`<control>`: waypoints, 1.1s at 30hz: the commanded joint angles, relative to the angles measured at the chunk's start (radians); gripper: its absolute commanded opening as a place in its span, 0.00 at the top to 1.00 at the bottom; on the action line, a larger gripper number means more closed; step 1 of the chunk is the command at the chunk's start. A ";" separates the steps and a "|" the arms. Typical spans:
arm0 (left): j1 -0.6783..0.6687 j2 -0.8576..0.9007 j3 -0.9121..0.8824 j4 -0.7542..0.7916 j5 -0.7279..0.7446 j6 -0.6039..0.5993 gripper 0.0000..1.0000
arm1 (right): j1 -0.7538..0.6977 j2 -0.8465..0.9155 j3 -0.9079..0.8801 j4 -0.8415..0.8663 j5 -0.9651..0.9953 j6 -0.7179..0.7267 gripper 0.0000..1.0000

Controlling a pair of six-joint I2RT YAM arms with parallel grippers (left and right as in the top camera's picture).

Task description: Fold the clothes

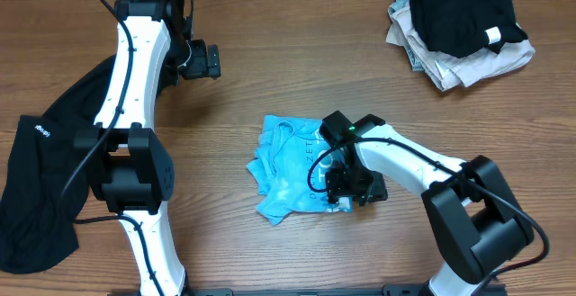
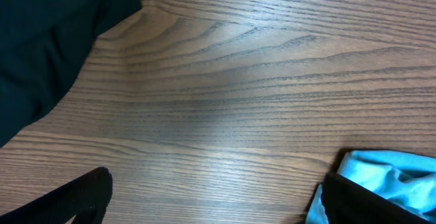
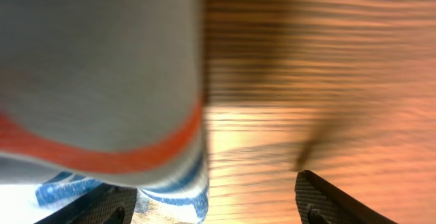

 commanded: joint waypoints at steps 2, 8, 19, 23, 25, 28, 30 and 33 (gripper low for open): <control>-0.007 0.006 -0.002 -0.003 0.012 -0.015 0.00 | -0.089 0.010 -0.038 0.053 0.227 0.160 0.22; -0.007 0.006 -0.002 -0.006 0.012 -0.014 0.00 | -0.256 0.010 -0.037 0.252 0.286 0.159 0.22; -0.007 0.006 -0.002 -0.013 0.012 -0.014 0.00 | -0.563 0.010 0.208 0.318 -0.206 0.013 0.14; -0.007 0.006 -0.002 -0.016 0.012 -0.014 0.00 | -0.539 -0.001 0.373 0.100 -0.217 -0.012 0.15; -0.007 0.006 -0.002 -0.016 0.012 -0.014 0.00 | -0.503 -0.016 0.414 0.033 -0.218 -0.029 0.15; -0.007 0.006 -0.002 -0.018 0.012 -0.014 0.00 | -0.423 -0.040 0.422 -0.034 -0.217 -0.032 0.14; -0.007 0.006 -0.002 -0.017 0.011 -0.014 0.00 | -0.351 -0.041 0.421 -0.075 -0.216 -0.032 0.14; -0.006 0.006 -0.002 -0.013 0.011 -0.014 0.00 | -0.232 -0.040 0.401 -0.098 -0.179 -0.032 0.14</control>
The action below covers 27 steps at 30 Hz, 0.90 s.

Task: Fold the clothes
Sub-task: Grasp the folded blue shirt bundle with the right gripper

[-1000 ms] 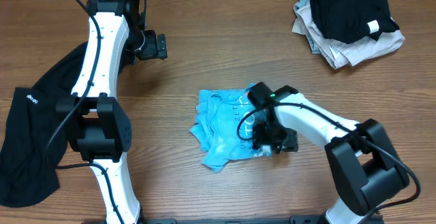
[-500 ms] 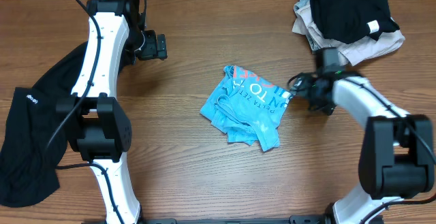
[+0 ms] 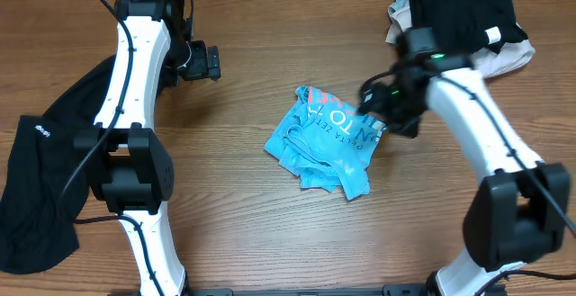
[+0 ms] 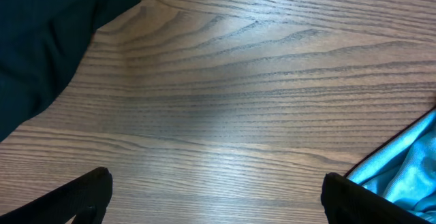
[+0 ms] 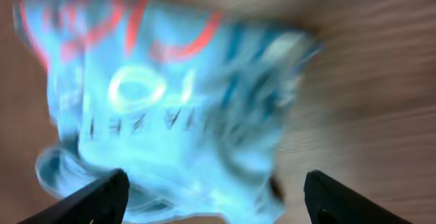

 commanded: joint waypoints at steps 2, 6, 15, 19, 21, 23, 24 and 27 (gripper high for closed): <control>-0.006 0.006 -0.002 0.000 0.011 -0.014 0.00 | 0.175 -0.027 -0.032 -0.005 0.042 -0.014 0.12; -0.006 0.006 -0.002 -0.001 0.010 -0.014 0.00 | 0.333 -0.026 -0.115 0.041 0.177 -0.013 0.09; -0.006 0.006 -0.002 -0.003 0.011 0.001 0.00 | 0.477 -0.026 -0.351 0.188 0.294 -0.035 0.09; -0.006 0.006 -0.002 -0.005 0.008 0.009 0.00 | 0.457 -0.026 -0.433 0.211 0.428 0.037 0.09; -0.006 0.006 -0.002 -0.004 0.008 0.009 0.00 | 0.436 -0.026 -0.450 0.203 0.505 0.093 0.09; -0.006 0.006 -0.002 -0.004 0.008 0.009 0.00 | 0.398 -0.026 -0.454 0.200 0.546 0.122 0.06; -0.006 0.006 -0.002 -0.004 0.008 0.009 0.00 | 0.377 -0.026 -0.454 0.204 0.552 0.127 0.06; -0.006 0.006 -0.002 -0.004 0.008 0.009 0.00 | 0.274 -0.026 -0.454 0.265 0.549 0.127 0.06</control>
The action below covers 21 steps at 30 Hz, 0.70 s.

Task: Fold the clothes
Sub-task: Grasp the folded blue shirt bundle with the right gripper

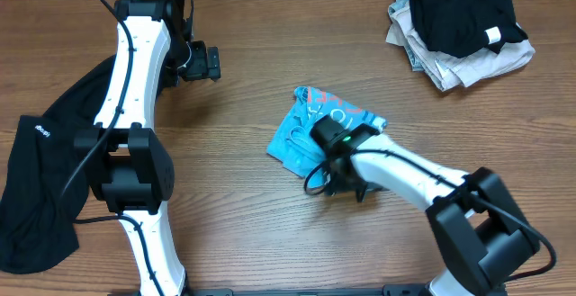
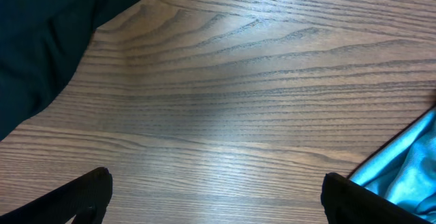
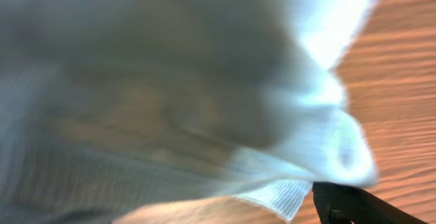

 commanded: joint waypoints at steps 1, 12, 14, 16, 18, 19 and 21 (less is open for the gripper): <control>-0.007 0.006 -0.002 0.000 0.009 0.008 0.00 | -0.117 0.005 -0.024 0.060 0.103 0.047 0.05; -0.007 0.006 -0.002 -0.005 0.012 0.007 0.00 | -0.499 0.003 0.077 0.199 -0.349 0.039 0.10; -0.007 0.006 -0.002 -0.005 0.011 0.007 0.00 | -0.531 -0.005 0.113 0.158 -0.433 0.039 0.13; -0.007 0.006 -0.002 -0.005 0.011 0.007 0.00 | -0.543 -0.023 0.129 0.144 -0.542 0.051 0.14; -0.007 0.006 -0.002 -0.005 0.010 0.008 0.00 | -0.536 -0.029 0.129 0.146 -0.604 0.100 0.13; -0.007 0.006 -0.002 -0.007 0.006 0.010 0.00 | -0.525 -0.028 0.128 0.144 -0.615 0.141 0.10; -0.007 0.006 -0.002 -0.013 0.007 0.023 0.00 | -0.497 -0.021 0.120 0.155 -0.612 0.211 0.07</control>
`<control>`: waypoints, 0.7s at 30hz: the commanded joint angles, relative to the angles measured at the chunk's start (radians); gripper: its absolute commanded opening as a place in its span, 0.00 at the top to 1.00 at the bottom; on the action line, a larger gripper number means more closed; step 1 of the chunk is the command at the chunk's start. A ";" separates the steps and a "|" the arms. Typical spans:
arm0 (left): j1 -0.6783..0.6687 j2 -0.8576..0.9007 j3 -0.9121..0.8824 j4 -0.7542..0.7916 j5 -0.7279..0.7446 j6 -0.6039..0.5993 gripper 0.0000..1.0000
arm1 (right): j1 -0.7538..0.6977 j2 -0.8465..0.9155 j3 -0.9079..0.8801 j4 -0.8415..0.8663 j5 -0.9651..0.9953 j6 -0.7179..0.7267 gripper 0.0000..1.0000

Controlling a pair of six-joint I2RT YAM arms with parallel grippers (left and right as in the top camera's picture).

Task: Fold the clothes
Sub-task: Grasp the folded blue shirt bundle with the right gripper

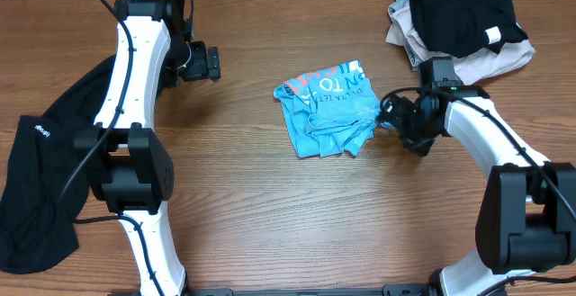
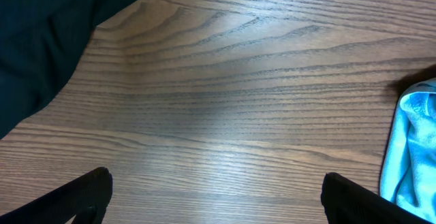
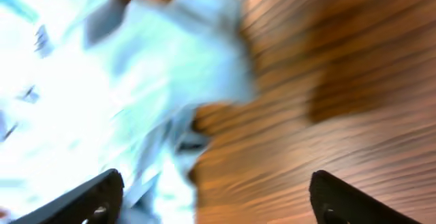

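Note:
A light blue T-shirt (image 1: 328,107) with red and dark lettering lies crumpled at the table's middle. Its edge shows at the right of the left wrist view (image 2: 412,142), and it is a blurred patch in the right wrist view (image 3: 102,81). My right gripper (image 1: 396,116) is low at the shirt's right edge. It stands open (image 3: 214,190), with cloth reaching its left finger (image 3: 88,197) and bare wood across the rest of the gap. My left gripper (image 1: 202,62) hangs open (image 2: 216,180) over bare wood, far to the shirt's left.
A large black garment (image 1: 36,188) drapes over the table's left side, under the left arm. A pile with a black piece on beige clothes (image 1: 459,26) sits at the back right corner. Brown wooden tabletop (image 1: 270,233) lies around the shirt.
My right gripper was at the shirt's near left side with cloth filling its view; it is now at the shirt's right edge. The shirt lies a little farther back, lettering up. The left arm is unmoved.
The shirt first lay bunched near the table's middle front, with my right gripper at its right side. Then it lay spread farther back and right, the gripper at its far right corner. Then the gripper was at its near side, and now at its right.

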 commanded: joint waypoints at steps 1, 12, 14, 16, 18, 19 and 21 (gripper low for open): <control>-0.006 0.006 -0.002 -0.013 0.007 0.025 0.00 | 0.051 -0.012 0.006 0.016 -0.113 0.140 0.05; -0.007 0.006 -0.002 -0.024 0.011 0.027 0.00 | 0.193 0.013 -0.039 0.144 -0.053 0.444 0.00; -0.007 0.006 -0.002 -0.026 0.011 0.027 0.00 | 0.226 0.018 -0.039 0.164 -0.033 0.479 0.00; -0.006 0.006 -0.002 -0.028 0.011 0.027 0.00 | 0.259 0.027 -0.039 0.180 -0.011 0.507 0.00; -0.006 0.006 -0.002 -0.028 0.010 0.027 0.00 | 0.286 0.042 -0.039 0.200 0.019 0.529 0.01; -0.006 0.006 -0.002 -0.028 0.010 0.027 0.00 | 0.296 0.051 -0.039 0.211 0.029 0.532 0.04; -0.006 0.006 -0.002 -0.027 0.011 0.027 0.00 | 0.313 0.072 -0.039 0.237 0.034 0.542 0.08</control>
